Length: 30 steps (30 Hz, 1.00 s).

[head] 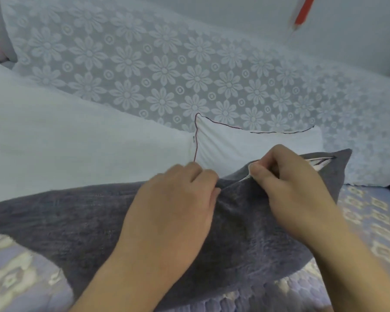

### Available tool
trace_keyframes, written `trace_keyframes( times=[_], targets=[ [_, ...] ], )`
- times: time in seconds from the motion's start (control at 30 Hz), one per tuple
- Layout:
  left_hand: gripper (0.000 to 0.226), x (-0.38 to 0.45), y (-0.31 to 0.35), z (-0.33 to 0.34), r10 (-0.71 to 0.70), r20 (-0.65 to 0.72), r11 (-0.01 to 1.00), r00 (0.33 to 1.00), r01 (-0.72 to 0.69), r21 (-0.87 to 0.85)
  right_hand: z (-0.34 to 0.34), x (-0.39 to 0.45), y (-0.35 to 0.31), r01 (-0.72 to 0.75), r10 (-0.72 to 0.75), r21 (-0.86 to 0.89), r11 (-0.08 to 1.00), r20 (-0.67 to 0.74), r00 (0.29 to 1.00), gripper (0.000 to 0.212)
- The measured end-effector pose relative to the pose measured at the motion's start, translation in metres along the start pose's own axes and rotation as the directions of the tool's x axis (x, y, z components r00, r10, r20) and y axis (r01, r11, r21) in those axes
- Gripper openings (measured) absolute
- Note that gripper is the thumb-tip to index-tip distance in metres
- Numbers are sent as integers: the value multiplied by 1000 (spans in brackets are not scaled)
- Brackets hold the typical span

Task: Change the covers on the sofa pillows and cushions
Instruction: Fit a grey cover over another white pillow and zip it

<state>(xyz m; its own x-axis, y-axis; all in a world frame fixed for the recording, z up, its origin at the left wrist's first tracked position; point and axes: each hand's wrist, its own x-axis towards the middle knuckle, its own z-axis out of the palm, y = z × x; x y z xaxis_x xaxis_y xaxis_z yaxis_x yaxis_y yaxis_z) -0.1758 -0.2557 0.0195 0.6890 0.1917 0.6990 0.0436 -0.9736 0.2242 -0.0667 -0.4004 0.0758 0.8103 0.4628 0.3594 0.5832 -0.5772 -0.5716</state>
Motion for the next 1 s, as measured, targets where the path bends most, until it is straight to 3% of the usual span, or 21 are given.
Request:
trace_keyframes(
  times=[0.13,0.33,0.47,0.6,0.7,0.83,0.9,1.0],
  targets=[
    [19,0,24,23,63,86,998,994,-61,-17,0,-11,18,-58,59,32,998,-18,998,20],
    [25,7,44,33,-56,102,998,993,56,3,-4,-16,22,-63,62,62,996,15,998,18],
    [36,10,47,31,-26,86,1000,996,25,9,-9,-17,24,-74,73,-47,996,-22,997,19],
    [22,3,46,27,-20,104,1000,994,21,-13,-23,-10,37,-108,104,-230,967,-33,994,20],
    [20,1,38,27,-25,117,999,993,27,-20,-42,1,68,-178,139,-397,900,-127,982,18],
    [25,3,23,25,-41,104,999,994,44,-26,-84,23,118,-378,194,-497,781,-382,904,14],
    [28,3,22,29,-24,122,999,992,28,-31,-101,33,136,-410,223,-487,771,-396,891,16],
    [28,2,28,37,6,142,1000,990,-5,-2,-107,42,154,-413,296,-347,842,-343,891,22]
  ],
)
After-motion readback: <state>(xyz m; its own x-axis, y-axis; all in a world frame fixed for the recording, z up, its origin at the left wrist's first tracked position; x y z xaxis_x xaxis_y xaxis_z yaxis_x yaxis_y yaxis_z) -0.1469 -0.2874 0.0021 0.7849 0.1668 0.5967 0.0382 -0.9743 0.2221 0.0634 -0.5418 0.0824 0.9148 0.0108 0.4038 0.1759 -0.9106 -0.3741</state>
